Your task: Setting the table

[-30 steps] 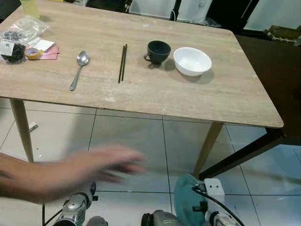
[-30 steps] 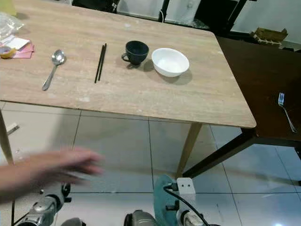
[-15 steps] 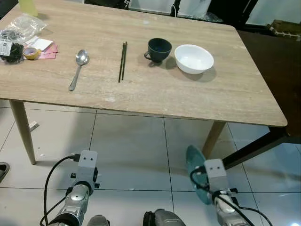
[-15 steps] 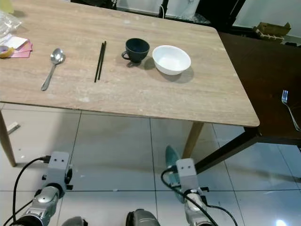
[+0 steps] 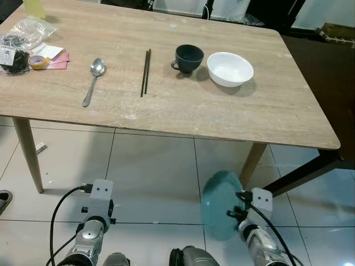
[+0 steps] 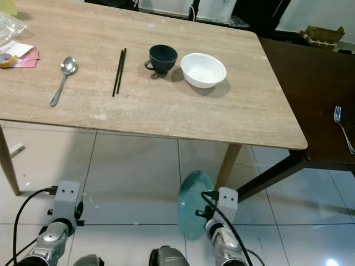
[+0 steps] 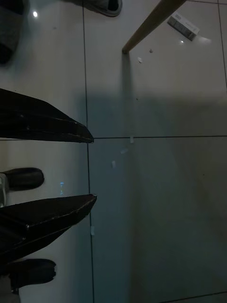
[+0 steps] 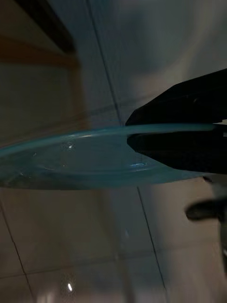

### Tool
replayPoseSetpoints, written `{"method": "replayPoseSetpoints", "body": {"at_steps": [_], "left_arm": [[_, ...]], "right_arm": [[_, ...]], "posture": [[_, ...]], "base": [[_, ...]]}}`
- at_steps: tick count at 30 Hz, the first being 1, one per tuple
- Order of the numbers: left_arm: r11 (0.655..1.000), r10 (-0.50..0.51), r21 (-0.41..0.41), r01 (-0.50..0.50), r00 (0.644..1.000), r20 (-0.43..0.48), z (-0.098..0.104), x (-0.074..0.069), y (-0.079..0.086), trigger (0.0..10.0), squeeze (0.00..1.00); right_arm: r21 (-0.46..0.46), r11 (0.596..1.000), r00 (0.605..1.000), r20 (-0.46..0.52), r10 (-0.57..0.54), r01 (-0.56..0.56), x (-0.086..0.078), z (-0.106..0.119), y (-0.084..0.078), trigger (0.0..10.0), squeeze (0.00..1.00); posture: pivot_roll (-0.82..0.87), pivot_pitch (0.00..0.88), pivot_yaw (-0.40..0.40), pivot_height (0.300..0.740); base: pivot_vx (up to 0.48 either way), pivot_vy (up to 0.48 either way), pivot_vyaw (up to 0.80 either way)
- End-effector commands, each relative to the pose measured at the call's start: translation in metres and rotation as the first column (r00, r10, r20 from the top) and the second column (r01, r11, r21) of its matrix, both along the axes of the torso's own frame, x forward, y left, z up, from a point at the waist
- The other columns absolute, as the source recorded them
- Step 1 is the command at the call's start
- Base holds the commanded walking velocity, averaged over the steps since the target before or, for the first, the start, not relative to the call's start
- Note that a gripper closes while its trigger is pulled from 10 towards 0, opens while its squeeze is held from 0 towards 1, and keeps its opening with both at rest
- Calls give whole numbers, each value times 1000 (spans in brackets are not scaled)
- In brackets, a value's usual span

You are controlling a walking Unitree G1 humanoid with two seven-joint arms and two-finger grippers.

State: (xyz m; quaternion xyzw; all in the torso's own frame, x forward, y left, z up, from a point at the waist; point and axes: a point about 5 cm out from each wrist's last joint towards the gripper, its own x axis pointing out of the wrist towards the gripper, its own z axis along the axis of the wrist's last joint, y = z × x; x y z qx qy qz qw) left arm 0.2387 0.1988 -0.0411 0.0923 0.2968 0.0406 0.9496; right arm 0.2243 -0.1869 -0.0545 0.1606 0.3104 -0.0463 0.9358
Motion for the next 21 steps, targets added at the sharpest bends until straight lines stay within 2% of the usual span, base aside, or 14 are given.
{"method": "replayPoseSetpoints", "body": {"at_steps": [1, 6, 9, 16, 21], "left_arm": [[1000, -3, -16, 3, 999, -33, -6, -7, -3, 10000, 0], [999, -33, -17, 32, 998, -45, -6, -5, -5, 10000, 0], [999, -43, -11, 42, 995, -93, -9, -6, -4, 10000, 0], [999, -13, -41, 9, 995, -99, -11, -9, -3, 10000, 0], [998, -46, -53, 40, 992, -119, -14, -13, -7, 10000, 0]], "right_arm": [[-4, 1000, 999, -22, -30, 29, -8, -4, -6, 10000, 0], [-54, 998, 999, -28, -43, 42, -12, -6, -9, 10000, 0], [-100, 993, 997, -40, -62, 58, -16, -8, -13, 10000, 0], [-108, 992, 997, -44, -63, 58, -18, -8, -17, 10000, 0], [-140, 989, 997, -44, -56, 49, -19, -8, -20, 10000, 0]], "posture": [[88, 67, -47, 740], [88, 65, -26, 740], [85, 65, -17, 740], [84, 67, -19, 740], [82, 62, -30, 740]], "base": [[0, 0, 0], [0, 0, 0], [0, 0, 0], [0, 0, 0], [0, 0, 0]]}}
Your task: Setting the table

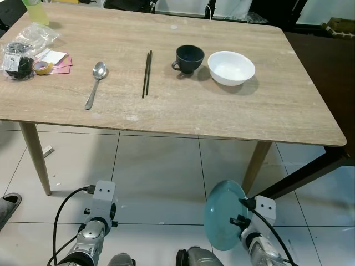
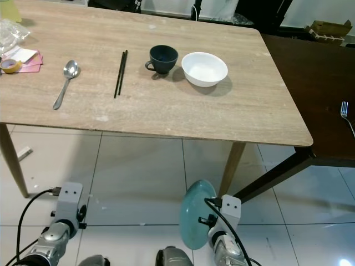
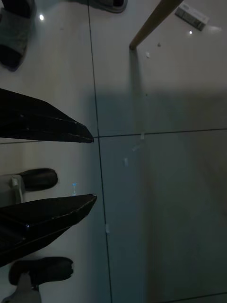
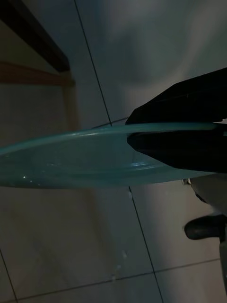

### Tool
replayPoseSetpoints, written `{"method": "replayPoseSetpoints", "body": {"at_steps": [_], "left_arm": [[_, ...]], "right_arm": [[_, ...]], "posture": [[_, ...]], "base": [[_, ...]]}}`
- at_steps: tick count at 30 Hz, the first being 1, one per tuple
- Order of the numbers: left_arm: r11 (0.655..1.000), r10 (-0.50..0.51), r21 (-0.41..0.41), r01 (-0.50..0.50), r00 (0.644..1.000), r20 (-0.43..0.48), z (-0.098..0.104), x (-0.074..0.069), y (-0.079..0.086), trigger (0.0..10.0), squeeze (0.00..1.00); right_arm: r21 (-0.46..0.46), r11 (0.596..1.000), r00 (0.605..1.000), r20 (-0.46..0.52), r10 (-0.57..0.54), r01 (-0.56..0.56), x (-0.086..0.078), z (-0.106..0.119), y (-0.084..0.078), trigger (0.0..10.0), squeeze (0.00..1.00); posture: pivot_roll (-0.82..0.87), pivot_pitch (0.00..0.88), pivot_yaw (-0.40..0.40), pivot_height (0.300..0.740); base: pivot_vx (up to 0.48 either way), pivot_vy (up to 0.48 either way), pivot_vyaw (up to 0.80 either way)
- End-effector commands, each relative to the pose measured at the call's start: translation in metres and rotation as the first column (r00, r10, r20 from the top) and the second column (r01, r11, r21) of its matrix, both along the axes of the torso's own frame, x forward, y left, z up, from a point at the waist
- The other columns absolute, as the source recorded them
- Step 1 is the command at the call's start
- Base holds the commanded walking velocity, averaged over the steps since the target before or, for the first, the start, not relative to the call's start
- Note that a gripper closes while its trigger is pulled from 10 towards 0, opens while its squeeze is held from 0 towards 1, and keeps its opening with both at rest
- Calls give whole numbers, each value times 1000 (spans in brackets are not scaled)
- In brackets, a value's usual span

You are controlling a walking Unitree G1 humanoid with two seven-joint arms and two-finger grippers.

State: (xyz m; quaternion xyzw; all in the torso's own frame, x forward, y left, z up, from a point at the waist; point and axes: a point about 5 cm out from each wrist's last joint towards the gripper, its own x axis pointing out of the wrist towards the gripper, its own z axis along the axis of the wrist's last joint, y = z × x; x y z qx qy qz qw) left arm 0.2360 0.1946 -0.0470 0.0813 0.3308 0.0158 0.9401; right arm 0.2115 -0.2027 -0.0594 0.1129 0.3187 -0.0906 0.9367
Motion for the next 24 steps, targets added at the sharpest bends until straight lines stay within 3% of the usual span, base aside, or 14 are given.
{"method": "replayPoseSetpoints", "body": {"at_steps": [1, 9, 24], "left_arm": [[1000, -19, -18, 18, 999, -49, -9, -12, -5, 10000, 0], [999, -40, -13, 39, 998, -52, -11, -14, -9, 10000, 0], [999, -32, -6, 32, 997, -74, -14, -19, -7, 10000, 0]], "right_arm": [[-41, 999, 1000, -25, 15, -16, -7, -3, -5, 10000, 0], [-121, 988, 989, -124, 77, -92, -20, -12, -5, 10000, 0], [-128, 986, 986, -137, 92, -110, -24, -14, -4, 10000, 0]], "posture": [[81, 61, -33, 740], [79, 60, -36, 740], [81, 66, -38, 740]], "base": [[0, 0, 0], [0, 0, 0], [0, 0, 0]]}}
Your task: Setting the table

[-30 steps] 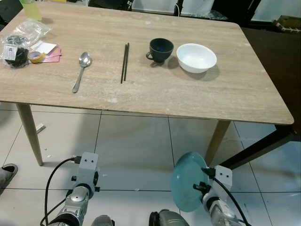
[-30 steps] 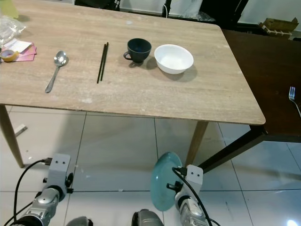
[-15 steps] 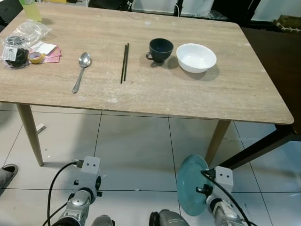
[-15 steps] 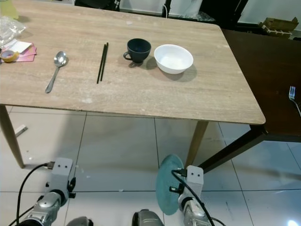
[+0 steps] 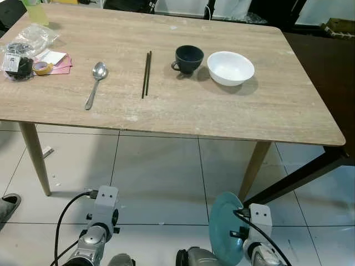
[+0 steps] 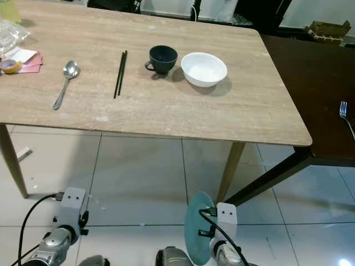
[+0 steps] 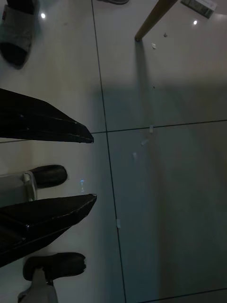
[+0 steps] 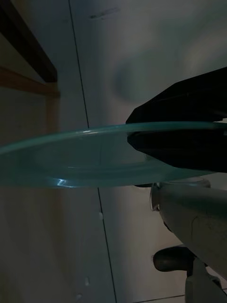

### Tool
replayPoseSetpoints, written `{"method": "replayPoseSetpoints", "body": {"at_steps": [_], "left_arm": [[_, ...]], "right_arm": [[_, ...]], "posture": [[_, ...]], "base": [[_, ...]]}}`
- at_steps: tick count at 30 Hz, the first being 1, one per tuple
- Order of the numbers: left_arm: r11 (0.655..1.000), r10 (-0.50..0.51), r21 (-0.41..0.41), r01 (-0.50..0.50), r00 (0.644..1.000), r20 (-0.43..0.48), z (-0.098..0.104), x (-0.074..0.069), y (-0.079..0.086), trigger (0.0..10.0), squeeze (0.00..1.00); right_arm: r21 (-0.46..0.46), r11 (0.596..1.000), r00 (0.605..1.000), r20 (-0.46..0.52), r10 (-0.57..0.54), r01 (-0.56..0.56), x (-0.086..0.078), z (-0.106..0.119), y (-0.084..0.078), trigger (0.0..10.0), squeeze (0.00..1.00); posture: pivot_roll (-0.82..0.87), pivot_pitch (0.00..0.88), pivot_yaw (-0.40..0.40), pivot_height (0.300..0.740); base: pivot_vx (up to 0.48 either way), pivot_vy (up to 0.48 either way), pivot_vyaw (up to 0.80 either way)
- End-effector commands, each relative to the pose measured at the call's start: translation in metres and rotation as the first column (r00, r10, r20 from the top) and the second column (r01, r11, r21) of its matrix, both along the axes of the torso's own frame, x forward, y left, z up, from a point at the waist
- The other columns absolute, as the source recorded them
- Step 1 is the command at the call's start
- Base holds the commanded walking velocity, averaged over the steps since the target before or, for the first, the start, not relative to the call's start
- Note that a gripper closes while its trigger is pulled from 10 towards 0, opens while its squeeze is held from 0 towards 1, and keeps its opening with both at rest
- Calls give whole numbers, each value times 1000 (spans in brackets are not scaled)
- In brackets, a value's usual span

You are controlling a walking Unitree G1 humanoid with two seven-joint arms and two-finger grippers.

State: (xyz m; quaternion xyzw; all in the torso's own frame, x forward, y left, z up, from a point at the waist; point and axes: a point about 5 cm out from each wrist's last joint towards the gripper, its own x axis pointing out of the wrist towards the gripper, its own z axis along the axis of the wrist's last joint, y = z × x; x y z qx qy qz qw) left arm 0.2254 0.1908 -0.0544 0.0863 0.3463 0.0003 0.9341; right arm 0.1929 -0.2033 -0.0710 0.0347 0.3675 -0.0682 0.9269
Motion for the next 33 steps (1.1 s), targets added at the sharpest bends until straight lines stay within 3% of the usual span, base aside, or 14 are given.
{"method": "replayPoseSetpoints", "body": {"at_steps": [1, 25, 33], "left_arm": [[1000, -3, -5, 3, 999, -38, -7, -9, -3, 10000, 0], [1000, 9, -21, -10, 998, -58, -12, -18, -3, 10000, 0], [1000, -4, -23, 3, 999, -48, -10, -15, -6, 10000, 0]], "right_arm": [[-15, 1000, 1000, -22, 1, -1, -6, -3, -3, 10000, 0], [-13, 999, 999, -30, 31, -31, -8, -4, -4, 10000, 0], [-4, 1000, 999, -29, 27, -27, -9, -4, -5, 10000, 0]], "posture": [[81, 66, -38, 740], [83, 69, -60, 740], [82, 66, -58, 740]], "base": [[0, 0, 0], [0, 0, 0], [0, 0, -800]]}}
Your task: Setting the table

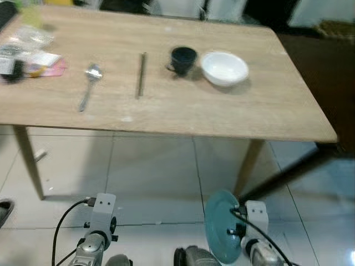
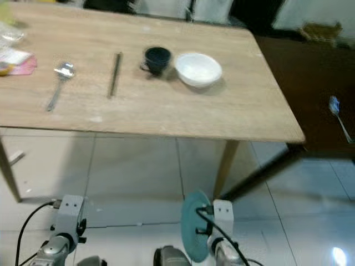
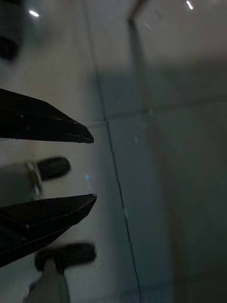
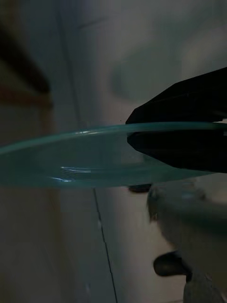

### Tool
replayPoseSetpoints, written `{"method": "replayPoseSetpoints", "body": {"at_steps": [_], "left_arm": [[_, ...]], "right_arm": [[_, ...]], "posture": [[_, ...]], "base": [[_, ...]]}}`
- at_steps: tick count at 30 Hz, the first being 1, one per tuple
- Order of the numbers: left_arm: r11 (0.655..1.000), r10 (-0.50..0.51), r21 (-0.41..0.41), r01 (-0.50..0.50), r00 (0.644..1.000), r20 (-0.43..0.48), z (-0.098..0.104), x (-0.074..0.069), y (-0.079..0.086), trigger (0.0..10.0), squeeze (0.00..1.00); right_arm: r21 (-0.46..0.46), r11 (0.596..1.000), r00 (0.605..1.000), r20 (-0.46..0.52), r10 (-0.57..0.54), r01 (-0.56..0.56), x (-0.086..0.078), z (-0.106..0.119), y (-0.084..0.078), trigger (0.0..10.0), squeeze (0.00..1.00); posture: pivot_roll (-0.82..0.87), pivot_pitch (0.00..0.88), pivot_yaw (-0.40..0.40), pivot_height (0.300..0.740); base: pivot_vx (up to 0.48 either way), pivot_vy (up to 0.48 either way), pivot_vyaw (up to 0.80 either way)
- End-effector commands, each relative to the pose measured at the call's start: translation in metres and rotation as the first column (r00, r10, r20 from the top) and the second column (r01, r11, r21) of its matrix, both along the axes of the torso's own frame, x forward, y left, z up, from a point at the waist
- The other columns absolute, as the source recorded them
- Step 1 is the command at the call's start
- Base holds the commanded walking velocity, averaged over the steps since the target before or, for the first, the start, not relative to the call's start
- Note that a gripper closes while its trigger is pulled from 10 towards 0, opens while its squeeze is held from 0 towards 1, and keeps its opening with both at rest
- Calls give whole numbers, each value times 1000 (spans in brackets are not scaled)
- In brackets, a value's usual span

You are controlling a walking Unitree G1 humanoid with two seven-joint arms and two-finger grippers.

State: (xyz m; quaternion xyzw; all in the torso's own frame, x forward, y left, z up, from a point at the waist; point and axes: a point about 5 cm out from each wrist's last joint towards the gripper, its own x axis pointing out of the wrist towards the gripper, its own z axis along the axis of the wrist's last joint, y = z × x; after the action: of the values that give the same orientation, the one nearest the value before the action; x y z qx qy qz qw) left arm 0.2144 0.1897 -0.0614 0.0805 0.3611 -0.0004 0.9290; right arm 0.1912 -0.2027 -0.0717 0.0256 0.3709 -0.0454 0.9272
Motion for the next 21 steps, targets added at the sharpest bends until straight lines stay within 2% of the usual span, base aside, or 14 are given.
{"method": "replayPoseSetpoints", "body": {"at_steps": [1, 21], "left_arm": [[1000, -10, -12, 10, 1000, -16, -3, -4, -5, 10000, 0], [1000, 5, -11, -5, 1000, -12, -3, -4, -2, 10000, 0]], "right_arm": [[-6, 1000, 999, -23, -23, 23, -7, -3, -6, 10000, 0], [-4, 1000, 999, -31, -26, 26, -9, -4, -5, 10000, 0]], "posture": [[82, 66, -58, 740], [84, 64, -56, 740]], "base": [[0, 0, -800], [0, 0, -800]]}}
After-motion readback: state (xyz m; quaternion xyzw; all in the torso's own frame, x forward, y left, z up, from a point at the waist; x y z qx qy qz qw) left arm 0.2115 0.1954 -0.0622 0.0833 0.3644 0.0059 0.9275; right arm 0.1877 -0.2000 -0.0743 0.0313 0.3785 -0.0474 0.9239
